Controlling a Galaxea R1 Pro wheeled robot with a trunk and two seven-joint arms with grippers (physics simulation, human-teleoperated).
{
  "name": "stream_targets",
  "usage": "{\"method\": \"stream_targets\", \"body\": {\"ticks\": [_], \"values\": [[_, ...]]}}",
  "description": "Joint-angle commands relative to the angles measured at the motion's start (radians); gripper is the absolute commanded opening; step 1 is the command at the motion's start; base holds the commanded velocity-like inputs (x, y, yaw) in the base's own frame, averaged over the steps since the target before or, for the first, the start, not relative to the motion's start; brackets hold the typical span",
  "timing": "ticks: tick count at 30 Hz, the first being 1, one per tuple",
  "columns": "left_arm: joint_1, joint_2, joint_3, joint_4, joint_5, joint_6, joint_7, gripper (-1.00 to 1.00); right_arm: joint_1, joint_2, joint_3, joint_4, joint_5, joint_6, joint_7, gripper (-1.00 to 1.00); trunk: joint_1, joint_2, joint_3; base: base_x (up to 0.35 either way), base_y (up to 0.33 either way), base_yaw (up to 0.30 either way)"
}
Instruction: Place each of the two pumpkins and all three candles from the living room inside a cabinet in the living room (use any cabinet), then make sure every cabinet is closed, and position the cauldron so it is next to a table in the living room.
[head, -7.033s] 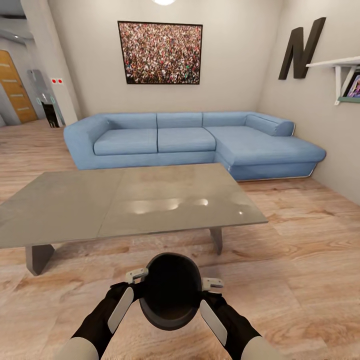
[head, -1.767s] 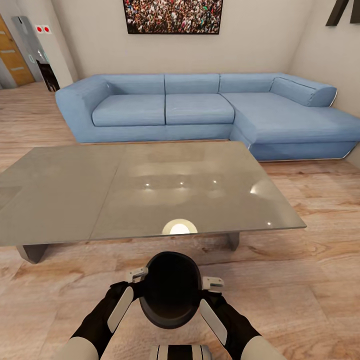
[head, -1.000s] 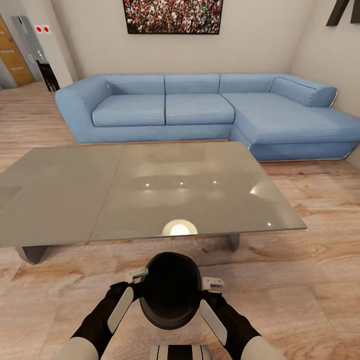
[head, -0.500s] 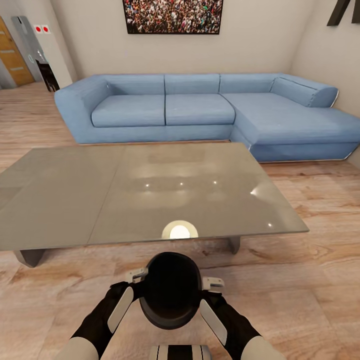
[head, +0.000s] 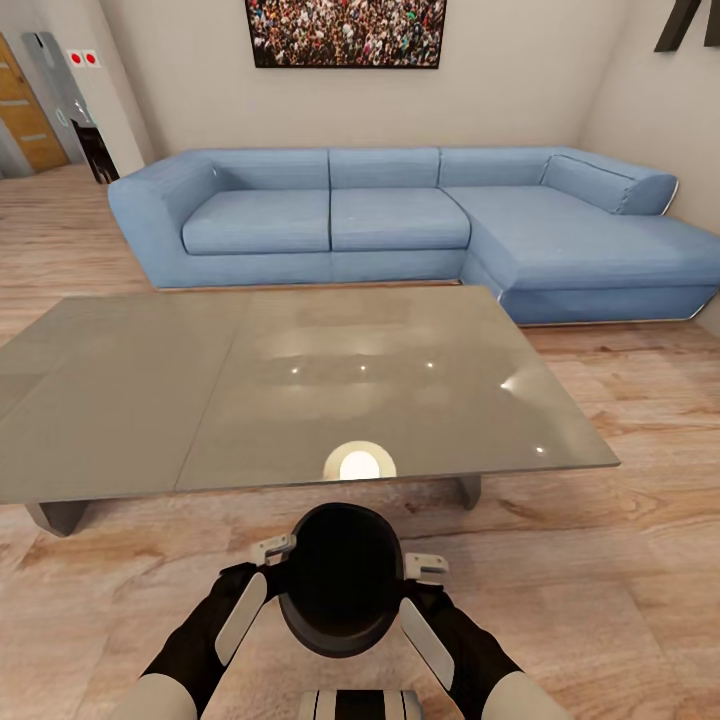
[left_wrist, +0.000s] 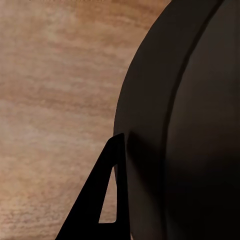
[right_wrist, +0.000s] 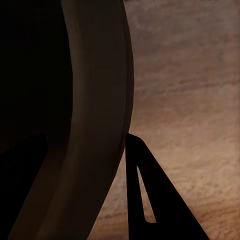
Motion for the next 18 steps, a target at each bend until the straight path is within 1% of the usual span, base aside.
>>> {"method": "stream_targets", "body": {"ticks": [1,5,16,18], "values": [[-0.001,0.001,-0.001,0.000,-0.003,0.008,0.010,-1.00,-0.001,0.000,0.012,-0.028,-0.019,-0.006,0.001,-1.00,0.000,0.000,-0.001,0.000,0.000,0.000],[-0.001,0.001,-0.001,0.000,-0.003,0.008,0.010,-1.00,-0.001,0.000,0.012,-0.028,-0.019,-0.006,0.000,-1.00,0.000,0.000,-0.001,0.000,0.000,0.000],[-0.001,0.001,-0.001,0.000,-0.003,0.008,0.010,-1.00,-0.001,0.000,0.012,-0.028,-0.019,-0.006,0.001,-1.00,0.005,-0.003,-0.043,0.000,0.000,0.000],[-0.001,0.001,-0.001,0.000,-0.003,0.008,0.010,-1.00,-0.001,0.000,0.012,-0.028,-0.019,-0.006,0.001,-1.00,0.005,-0.003,-0.043,0.000,0.000,0.000]]}}
